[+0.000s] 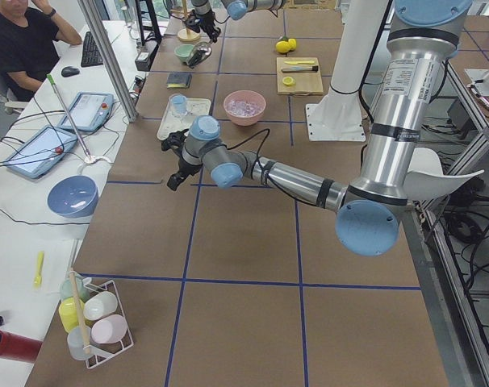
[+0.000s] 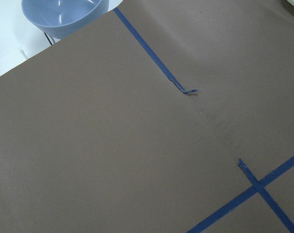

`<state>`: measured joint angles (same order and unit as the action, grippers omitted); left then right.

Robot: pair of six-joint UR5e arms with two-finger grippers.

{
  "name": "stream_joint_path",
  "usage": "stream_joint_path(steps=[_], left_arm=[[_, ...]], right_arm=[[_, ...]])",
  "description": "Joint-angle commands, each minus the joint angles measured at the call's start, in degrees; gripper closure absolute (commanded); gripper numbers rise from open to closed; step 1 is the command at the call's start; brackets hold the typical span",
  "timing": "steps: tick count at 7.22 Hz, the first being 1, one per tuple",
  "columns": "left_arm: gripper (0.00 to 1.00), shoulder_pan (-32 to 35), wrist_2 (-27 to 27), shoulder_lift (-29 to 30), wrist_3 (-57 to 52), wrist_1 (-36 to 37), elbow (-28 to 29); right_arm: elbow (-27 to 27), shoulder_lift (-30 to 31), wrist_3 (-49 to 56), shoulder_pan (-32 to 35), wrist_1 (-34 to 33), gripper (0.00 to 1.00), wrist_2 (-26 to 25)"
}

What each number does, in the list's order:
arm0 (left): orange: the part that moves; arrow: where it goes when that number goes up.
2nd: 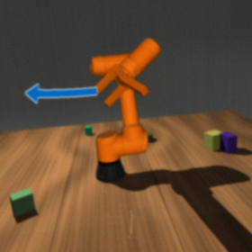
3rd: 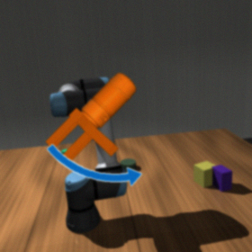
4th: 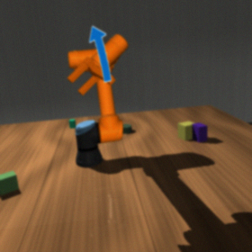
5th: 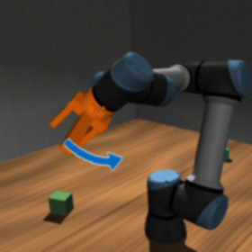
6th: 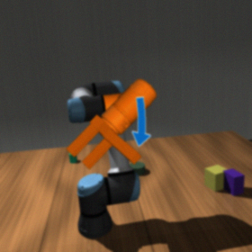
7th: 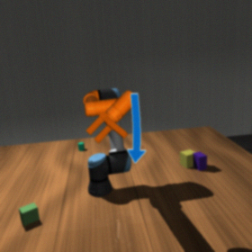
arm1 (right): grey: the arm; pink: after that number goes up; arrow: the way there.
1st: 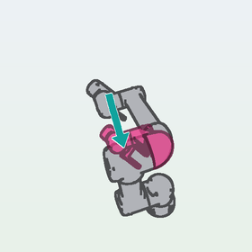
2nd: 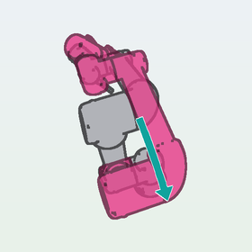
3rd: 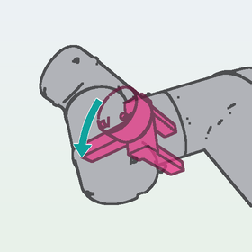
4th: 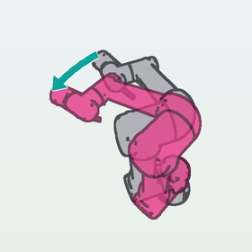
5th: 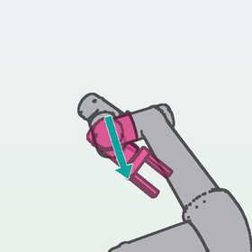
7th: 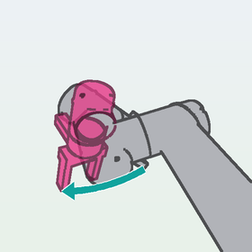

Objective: Put ice in cup with scoop
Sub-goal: 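Carry the empty scoop back and lower it onto the table with the right gripper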

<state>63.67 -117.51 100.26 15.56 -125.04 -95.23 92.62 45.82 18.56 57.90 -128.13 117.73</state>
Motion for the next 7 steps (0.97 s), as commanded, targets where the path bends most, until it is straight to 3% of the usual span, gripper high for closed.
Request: stream_joint_path(steps=[1,2,3,6,7], left_arm=[[0.00,0.2,0.0,-0.6,0.0,0.7,-1.5],[0.00,0.2,0.0,-1.3,0.0,0.7,-2.6],[0.00,0.2,0.0,-1.4,0.0,1.1,-3.1],[0.00,0.2,0.1,-1.4,0.1,1.5,-4.2],[0.00,0.2,0.1,-1.6,0.1,1.5,-4.2]], right_arm=[[5.7,6.6,-0.5,4.3,1.7,1.00,1.2],[10.7,11.4,-0.5,5.5,3.0,1.00,1.0],[12.0,14.4,-0.9,6.6,4.9,1.00,1.2],[9.3,16.5,-2.4,6.2,2.5,1.00,0.9],[9.2,17.8,-11.4,6.2,2.3,1.00,1.4]])
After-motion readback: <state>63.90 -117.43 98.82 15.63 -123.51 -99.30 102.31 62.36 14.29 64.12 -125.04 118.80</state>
